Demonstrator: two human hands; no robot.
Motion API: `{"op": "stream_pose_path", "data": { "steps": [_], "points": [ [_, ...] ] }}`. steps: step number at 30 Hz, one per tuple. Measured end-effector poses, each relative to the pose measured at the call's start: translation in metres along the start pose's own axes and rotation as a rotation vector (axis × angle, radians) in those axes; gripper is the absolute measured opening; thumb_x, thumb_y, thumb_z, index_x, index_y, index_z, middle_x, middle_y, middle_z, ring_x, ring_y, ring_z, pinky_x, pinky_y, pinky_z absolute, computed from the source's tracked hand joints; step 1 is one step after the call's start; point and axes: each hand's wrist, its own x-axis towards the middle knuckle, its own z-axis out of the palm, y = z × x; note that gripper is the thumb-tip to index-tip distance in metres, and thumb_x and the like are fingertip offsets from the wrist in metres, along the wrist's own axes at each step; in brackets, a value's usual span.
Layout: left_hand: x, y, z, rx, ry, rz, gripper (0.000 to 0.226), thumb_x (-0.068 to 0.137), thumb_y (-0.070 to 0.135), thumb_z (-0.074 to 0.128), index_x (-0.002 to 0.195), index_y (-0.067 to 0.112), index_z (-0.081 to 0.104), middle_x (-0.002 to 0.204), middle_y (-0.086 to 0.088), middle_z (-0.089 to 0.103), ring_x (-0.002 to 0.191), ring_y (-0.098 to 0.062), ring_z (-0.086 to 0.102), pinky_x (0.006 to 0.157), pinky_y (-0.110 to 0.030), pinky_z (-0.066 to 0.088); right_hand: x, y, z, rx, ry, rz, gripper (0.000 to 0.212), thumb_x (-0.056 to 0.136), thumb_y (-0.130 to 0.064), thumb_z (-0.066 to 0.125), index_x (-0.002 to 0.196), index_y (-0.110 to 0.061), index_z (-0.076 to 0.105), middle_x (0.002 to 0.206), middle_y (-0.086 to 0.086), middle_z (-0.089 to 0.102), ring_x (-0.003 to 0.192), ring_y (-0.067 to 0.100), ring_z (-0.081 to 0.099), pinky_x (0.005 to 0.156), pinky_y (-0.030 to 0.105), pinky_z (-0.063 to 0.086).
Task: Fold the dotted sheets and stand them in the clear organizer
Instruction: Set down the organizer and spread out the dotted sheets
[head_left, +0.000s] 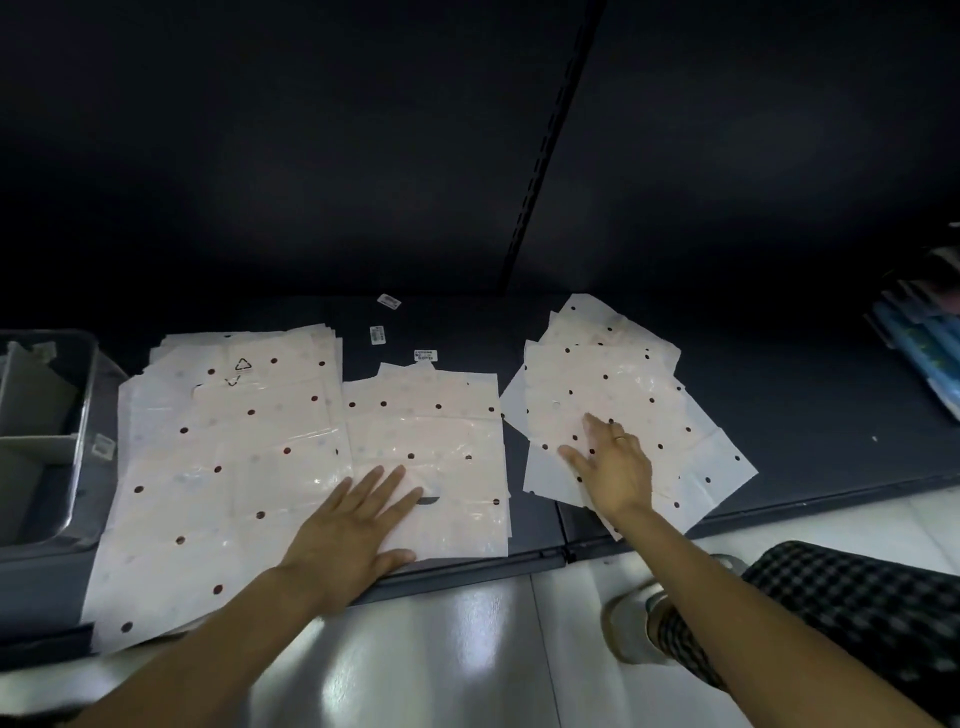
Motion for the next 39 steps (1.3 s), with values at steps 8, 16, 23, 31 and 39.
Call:
{"op": "stream_pose_path", "data": {
  "steps": [8, 16, 23, 31, 39],
  "points": [
    [0.014, 0.011, 0.001, -0.042, 0.013, -0.069, 0.070, 0.092, 0.065, 0.019, 0.147, 0.037, -0.014, 0.151, 0.008, -0.028, 0.144, -0.015, -0.021, 0.116, -0.037, -0.013, 0.023, 0.013, -0.016, 0.082, 0.033, 0.111, 0.036, 0.099, -0.035, 0.041, 0.102, -0.012, 0.069, 0.106, 0.012, 0.055, 0.107, 0.032, 0.050, 0.078, 0.036, 0.044],
    [0.010, 0.009, -0.009, -0.015, 0.051, -0.060, 0.068, 0.084, 0.076, 0.010, 0.145, 0.051, -0.004, 0.158, 0.018, -0.007, 0.140, -0.016, 0.011, 0.112, -0.033, 0.010, 0.018, 0.005, -0.032, 0.407, 0.036, 0.117, 0.035, 0.101, -0.028, 0.039, 0.118, -0.009, 0.063, 0.120, 0.014, 0.057, 0.103, 0.030, 0.057, 0.086, 0.032, 0.045],
    [0.005, 0.001, -0.034, -0.477, 0.396, -0.203, 0.083, 0.075, 0.077, 0.014, 0.148, 0.038, 0.018, 0.156, 0.013, 0.018, 0.136, -0.017, 0.022, 0.107, -0.039, 0.022, -0.016, -0.062, -0.028, 0.568, -0.085, -0.396, 0.021, 0.096, -0.010, 0.050, 0.101, -0.003, 0.069, 0.096, 0.001, 0.063, 0.092, 0.015, 0.055, 0.084, 0.022, 0.040],
    [0.001, 0.000, -0.047, -0.463, 0.519, -0.167, 0.080, 0.084, 0.073, 0.017, 0.150, 0.029, 0.020, 0.157, 0.008, 0.012, 0.146, -0.017, 0.011, 0.118, -0.041, 0.011, -0.033, -0.064, -0.009, 0.432, -0.392, -0.545, 0.028, 0.096, -0.031, 0.051, 0.110, -0.019, 0.071, 0.135, -0.008, 0.053, 0.123, 0.001, 0.044, 0.105, 0.017, 0.031],
    [0.002, 0.014, -0.008, 0.001, -0.020, 0.017, 0.103, 0.048, 0.078, -0.038, 0.143, 0.042, -0.020, 0.152, 0.011, -0.026, 0.140, -0.015, -0.026, 0.113, -0.037, -0.017, 0.001, 0.015, -0.011, 0.143, -0.083, -0.041, 0.064, 0.087, -0.046, 0.061, 0.143, -0.024, 0.039, 0.152, 0.000, 0.030, 0.138, 0.021, 0.024, 0.113, 0.036, 0.026]
  ]
}}
